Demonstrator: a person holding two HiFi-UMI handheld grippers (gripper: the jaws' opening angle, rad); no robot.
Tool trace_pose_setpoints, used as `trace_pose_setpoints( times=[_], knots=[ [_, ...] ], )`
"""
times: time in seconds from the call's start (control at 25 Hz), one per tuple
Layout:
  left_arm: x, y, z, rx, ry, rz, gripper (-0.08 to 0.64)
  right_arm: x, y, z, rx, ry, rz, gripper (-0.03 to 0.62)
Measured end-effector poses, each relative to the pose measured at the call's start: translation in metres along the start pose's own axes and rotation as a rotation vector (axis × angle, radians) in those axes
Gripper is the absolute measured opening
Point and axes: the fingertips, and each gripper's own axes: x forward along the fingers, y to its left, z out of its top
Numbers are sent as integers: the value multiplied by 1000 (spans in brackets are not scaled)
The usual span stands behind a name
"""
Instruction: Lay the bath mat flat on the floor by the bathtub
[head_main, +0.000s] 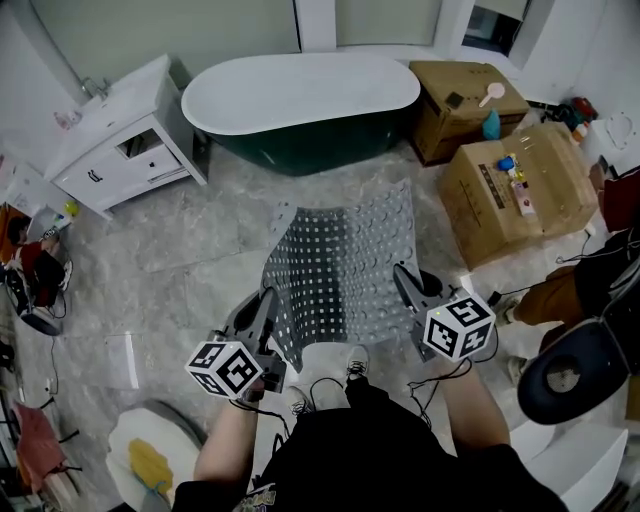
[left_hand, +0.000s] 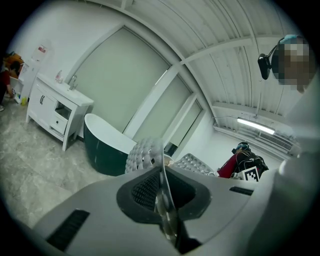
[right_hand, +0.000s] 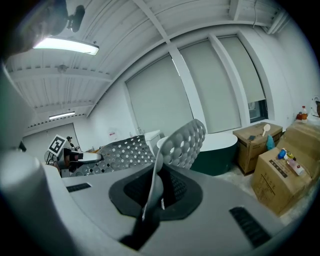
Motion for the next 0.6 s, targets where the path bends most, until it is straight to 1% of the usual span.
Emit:
trace_pose_setpoints(
  times=[0.32,0.6],
  knots=[
    [50,-24,-4,-3,6,4,31,0,-52,11,17,6,8,28],
    [67,-37,8,14,-7,18,31,1,-71,29,26,-11,35,28]
  ],
)
